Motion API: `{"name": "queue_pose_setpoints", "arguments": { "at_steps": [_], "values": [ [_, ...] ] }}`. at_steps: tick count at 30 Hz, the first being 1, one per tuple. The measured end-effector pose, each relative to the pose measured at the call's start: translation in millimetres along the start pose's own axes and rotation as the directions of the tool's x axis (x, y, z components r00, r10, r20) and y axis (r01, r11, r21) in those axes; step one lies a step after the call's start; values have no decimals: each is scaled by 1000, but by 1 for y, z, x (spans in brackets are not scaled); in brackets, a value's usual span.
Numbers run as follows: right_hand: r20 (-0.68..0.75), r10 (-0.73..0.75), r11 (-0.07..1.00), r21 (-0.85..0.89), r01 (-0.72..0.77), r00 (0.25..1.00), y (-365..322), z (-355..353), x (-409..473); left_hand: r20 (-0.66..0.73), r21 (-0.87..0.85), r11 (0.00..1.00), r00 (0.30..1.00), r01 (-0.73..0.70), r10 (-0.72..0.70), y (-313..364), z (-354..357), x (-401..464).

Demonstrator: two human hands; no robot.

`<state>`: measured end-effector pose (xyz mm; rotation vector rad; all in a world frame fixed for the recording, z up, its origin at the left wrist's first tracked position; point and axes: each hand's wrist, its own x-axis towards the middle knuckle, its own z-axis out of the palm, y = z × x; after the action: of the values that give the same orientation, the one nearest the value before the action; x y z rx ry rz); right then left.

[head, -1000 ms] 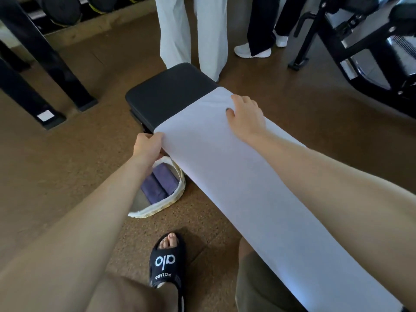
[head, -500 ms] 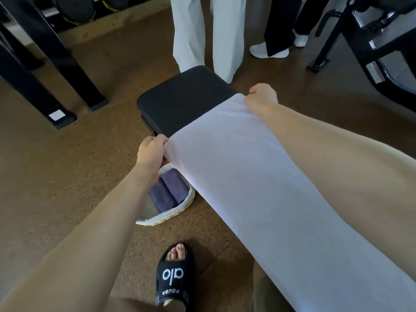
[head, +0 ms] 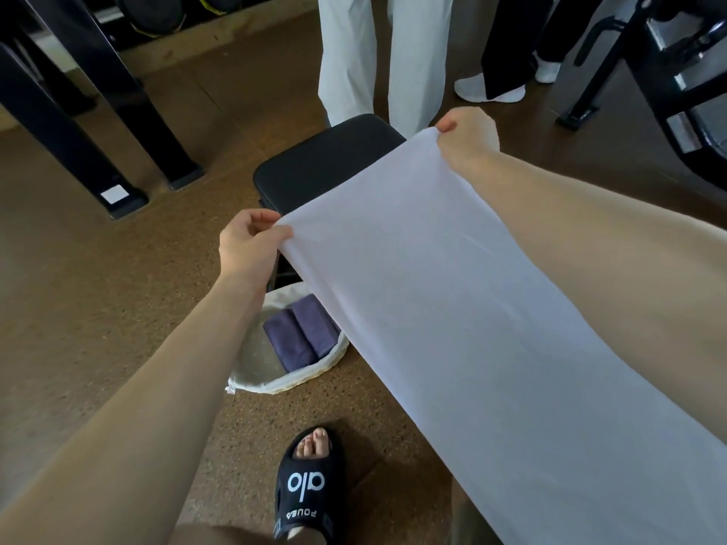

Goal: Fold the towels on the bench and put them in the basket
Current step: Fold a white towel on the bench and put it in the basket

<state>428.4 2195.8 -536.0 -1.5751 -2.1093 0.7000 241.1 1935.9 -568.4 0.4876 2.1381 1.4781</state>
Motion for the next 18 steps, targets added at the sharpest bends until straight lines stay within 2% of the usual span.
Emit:
{"name": "queue_pose_setpoints", "arguments": {
  "at_steps": [3,6,10,12,15,18],
  "values": [
    [-1,103,968,230,-100,995,-18,-8,-2,-46,18,990,989,-137,138,22,-2,-5],
    [40,196,895,401,-195,980,-28,-27,-2,-21,-32,973,974,-227,227,48,-6,-20],
    [124,345,713,610,-346,930,-33,-76,-19,176,-178,938,928,-298,329,82,-9,-61],
    [145,349,656,668,-352,926,-22,-103,-41,347,-179,925,858,-336,379,97,-11,-88],
    [98,262,659,708,-252,960,13,-138,-81,582,-107,907,715,-407,389,116,-10,-135],
    [79,285,699,665,-263,955,54,-169,-113,748,-9,855,564,-518,350,126,-3,-186]
  ]
}}
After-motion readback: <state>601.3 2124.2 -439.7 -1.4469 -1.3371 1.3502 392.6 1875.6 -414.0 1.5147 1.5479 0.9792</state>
